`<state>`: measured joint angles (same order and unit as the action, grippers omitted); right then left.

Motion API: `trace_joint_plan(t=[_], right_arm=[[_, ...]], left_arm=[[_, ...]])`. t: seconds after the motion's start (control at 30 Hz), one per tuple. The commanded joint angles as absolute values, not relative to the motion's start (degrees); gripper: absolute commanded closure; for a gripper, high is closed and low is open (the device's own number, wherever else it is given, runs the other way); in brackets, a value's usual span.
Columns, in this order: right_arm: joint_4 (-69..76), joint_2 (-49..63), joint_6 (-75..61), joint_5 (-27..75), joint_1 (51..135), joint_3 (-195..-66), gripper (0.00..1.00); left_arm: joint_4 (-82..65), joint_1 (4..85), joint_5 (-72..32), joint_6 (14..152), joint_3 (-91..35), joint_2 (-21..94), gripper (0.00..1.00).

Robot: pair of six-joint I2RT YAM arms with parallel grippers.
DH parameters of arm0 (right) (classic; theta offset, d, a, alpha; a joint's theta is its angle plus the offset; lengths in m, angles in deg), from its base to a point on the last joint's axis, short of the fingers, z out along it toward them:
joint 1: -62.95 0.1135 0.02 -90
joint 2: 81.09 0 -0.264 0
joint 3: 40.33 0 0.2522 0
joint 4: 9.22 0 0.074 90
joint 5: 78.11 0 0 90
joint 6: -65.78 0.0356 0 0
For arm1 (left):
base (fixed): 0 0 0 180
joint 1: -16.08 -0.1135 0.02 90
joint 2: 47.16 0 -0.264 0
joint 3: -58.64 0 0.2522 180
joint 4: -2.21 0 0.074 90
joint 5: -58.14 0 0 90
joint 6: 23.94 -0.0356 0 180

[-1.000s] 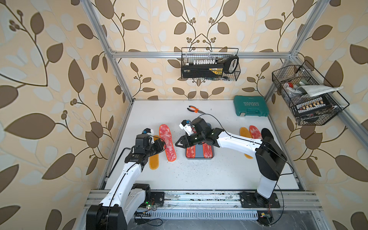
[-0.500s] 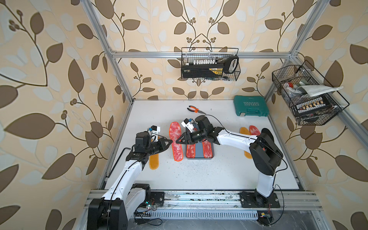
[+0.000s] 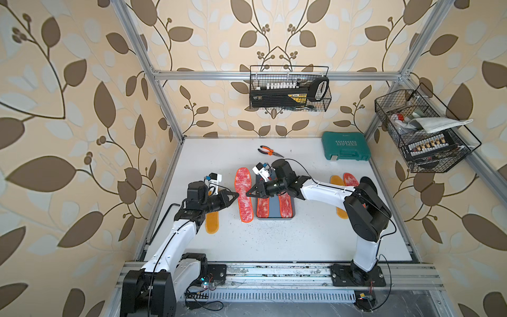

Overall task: Put the insoles into the storage box
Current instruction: Pick up the insole from the center of the board.

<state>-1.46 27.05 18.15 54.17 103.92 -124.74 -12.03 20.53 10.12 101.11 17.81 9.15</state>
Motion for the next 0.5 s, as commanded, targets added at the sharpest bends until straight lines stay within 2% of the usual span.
trace_joint_plan(t=[0.0,0.1,0.13,0.43,0.47], right_arm=[[-0.93,24.33,17.05,53.3,103.92,-123.38,0.84],[-0.93,23.42,16.84,52.23,103.91,-122.73,0.92],[-0.91,23.47,16.66,52.33,103.91,-122.86,0.99],[-2.05,23.5,17.05,51.94,103.99,-123.11,1.0],[-1.41,23.0,16.71,51.48,103.91,-123.02,1.0]], left_arm=[[-12.08,20.09,8.68,100.81,17.55,9.18,1.0],[-11.75,20.04,8.92,100.93,17.59,9.31,1.0],[-11.57,20.04,8.97,100.91,17.55,9.43,1.0],[-13.09,20.04,8.25,101.33,16.63,10.05,1.0],[-13.92,20.04,7.37,101.23,16.45,9.53,0.88]])
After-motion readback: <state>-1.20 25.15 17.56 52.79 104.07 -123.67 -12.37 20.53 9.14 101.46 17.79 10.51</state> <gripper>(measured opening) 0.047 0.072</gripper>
